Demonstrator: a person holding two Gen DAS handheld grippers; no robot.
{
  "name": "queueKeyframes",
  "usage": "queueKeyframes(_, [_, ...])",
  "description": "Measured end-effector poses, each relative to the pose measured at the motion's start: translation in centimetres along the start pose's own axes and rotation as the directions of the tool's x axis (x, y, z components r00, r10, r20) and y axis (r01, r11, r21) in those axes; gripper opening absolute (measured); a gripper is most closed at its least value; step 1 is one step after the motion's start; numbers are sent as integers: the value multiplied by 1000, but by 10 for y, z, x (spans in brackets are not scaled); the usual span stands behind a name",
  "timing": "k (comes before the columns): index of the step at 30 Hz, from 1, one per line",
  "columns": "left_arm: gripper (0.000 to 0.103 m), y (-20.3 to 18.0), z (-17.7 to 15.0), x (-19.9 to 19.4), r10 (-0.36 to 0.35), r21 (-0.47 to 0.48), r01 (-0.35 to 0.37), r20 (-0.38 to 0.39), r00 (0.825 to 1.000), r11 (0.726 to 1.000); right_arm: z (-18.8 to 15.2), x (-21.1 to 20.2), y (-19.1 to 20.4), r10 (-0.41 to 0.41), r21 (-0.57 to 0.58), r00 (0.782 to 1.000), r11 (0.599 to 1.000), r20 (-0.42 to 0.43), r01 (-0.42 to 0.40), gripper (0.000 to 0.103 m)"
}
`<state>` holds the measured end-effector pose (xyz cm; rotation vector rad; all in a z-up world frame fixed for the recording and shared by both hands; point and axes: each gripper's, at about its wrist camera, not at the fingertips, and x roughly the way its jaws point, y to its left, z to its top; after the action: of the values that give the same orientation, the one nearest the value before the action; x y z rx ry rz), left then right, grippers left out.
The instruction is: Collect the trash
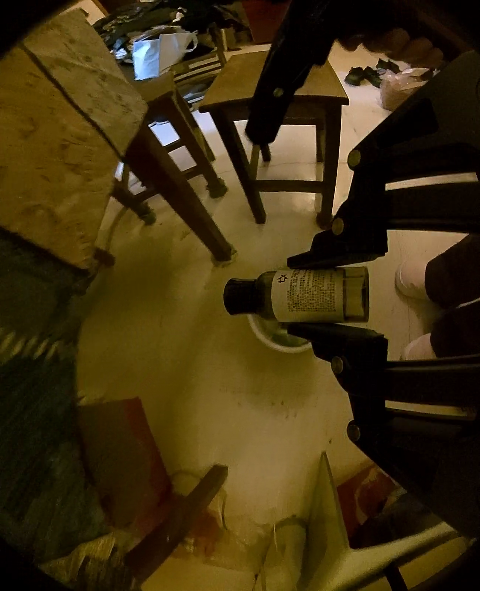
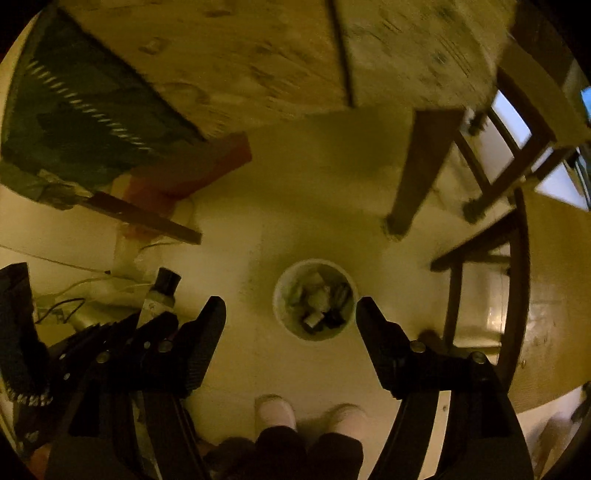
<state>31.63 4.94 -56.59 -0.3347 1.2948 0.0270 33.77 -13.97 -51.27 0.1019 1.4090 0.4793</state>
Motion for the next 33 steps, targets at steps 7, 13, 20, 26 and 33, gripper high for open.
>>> queueKeyframes(7, [33, -22, 10, 36, 33, 66, -33, -7, 999, 997, -4, -10, -18, -18, 55, 1000, 998, 7, 18, 70])
queueKeyframes(13, [41, -29, 11, 12, 34, 54, -32, -27, 999, 998, -4, -41, -11, -3, 48, 999, 999, 37, 1, 70])
queueKeyframes(20, [41, -51, 9, -103, 63, 58, -67, 73, 995, 996, -4, -128, 17, 20, -12, 994, 1000, 112, -19, 70])
queueKeyframes(26, [41, -77, -1, -230, 70, 41, -81, 225, 972, 996, -12, -239, 51, 37, -101, 971, 995, 235, -13, 70])
queueKeyframes(33, [41, -113, -33, -395, 6, 67, -41, 456, 890, 997, -48, -372, 98, 55, -184, 892, 982, 449, 32, 70])
